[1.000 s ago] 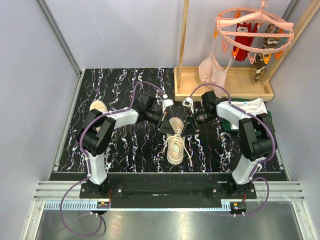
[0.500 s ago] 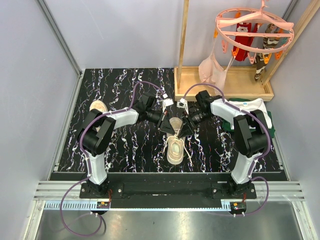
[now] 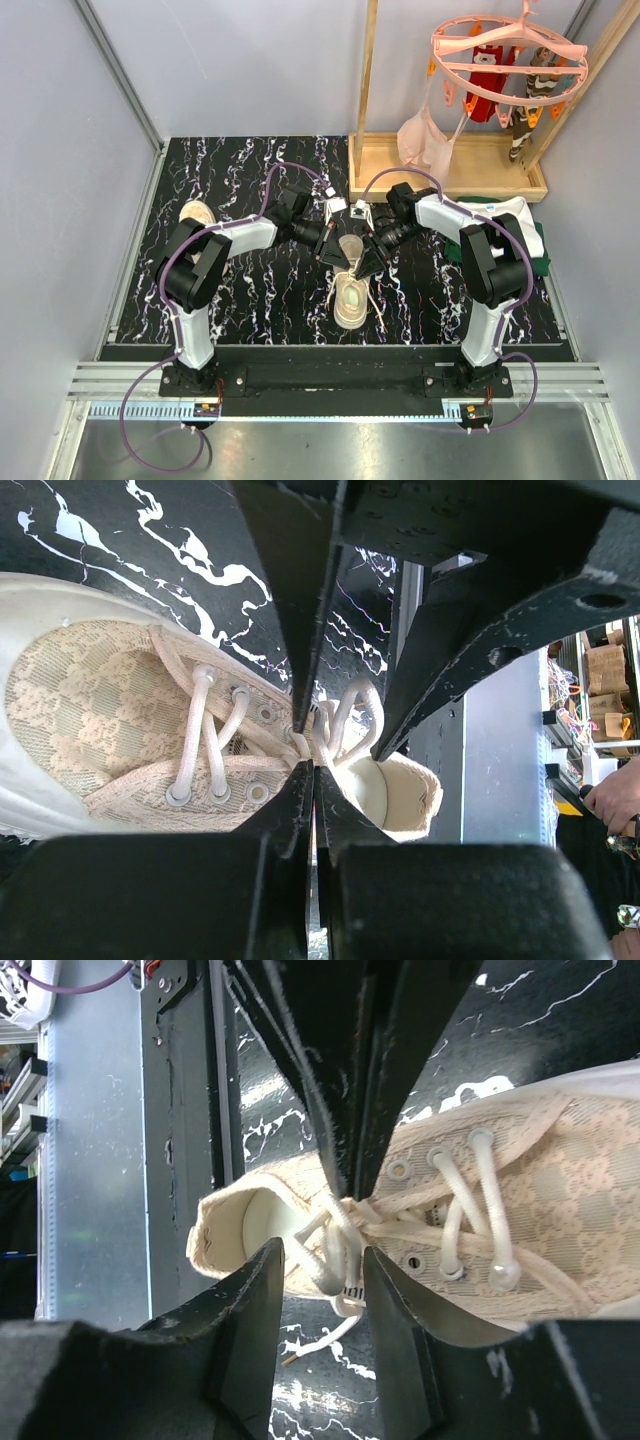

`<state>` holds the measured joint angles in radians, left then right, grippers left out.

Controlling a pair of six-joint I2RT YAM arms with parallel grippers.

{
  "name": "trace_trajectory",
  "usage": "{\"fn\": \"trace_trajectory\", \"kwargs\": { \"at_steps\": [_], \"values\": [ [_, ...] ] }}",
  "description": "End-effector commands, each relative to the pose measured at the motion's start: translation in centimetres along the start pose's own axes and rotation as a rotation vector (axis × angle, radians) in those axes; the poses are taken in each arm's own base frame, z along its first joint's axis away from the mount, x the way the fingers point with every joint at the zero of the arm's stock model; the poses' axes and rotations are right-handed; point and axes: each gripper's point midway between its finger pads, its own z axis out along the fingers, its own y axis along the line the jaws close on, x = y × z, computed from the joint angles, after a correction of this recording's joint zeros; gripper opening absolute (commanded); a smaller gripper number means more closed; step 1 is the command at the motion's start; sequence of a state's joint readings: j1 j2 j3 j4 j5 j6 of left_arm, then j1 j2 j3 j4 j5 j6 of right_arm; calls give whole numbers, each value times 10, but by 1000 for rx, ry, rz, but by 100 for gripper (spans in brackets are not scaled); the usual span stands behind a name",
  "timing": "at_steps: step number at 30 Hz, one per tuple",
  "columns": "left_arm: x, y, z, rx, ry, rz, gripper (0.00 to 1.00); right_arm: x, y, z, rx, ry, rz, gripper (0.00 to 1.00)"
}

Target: Tie the shoes

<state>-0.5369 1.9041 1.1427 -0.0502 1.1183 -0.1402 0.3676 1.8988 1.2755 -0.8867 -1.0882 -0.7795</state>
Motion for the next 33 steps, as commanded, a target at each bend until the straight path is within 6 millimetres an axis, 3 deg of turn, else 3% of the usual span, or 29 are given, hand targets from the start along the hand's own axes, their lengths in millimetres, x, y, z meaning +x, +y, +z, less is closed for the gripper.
{"fn": "trace_trajectory", "kwargs": {
  "at_steps": [1,9,14,16,19,23,27,33],
  "values": [
    [-14,-14,-4,41,-29,68,0,-5,6,-2,-15,12,-45,45],
    [-15,-14,-4,39,-31,66,0,-8,6,-2,4,21,-106,26],
    [-14,-15,-5,33,-32,63,0,-8,7,3,16,38,-120,19],
    [-14,-15,-5,31,-34,64,0,-7,6,2,34,45,-124,22],
    [-13,-14,-5,31,-33,58,0,-6,5,2,37,44,-114,41],
    [-13,-14,-5,32,-31,54,0,-7,6,3,34,42,-107,52],
    [-14,-14,-5,31,-32,50,0,-10,4,3,56,44,-124,52],
    [-14,-14,-6,33,-33,48,0,-6,1,2,101,65,-162,32]
  ]
}}
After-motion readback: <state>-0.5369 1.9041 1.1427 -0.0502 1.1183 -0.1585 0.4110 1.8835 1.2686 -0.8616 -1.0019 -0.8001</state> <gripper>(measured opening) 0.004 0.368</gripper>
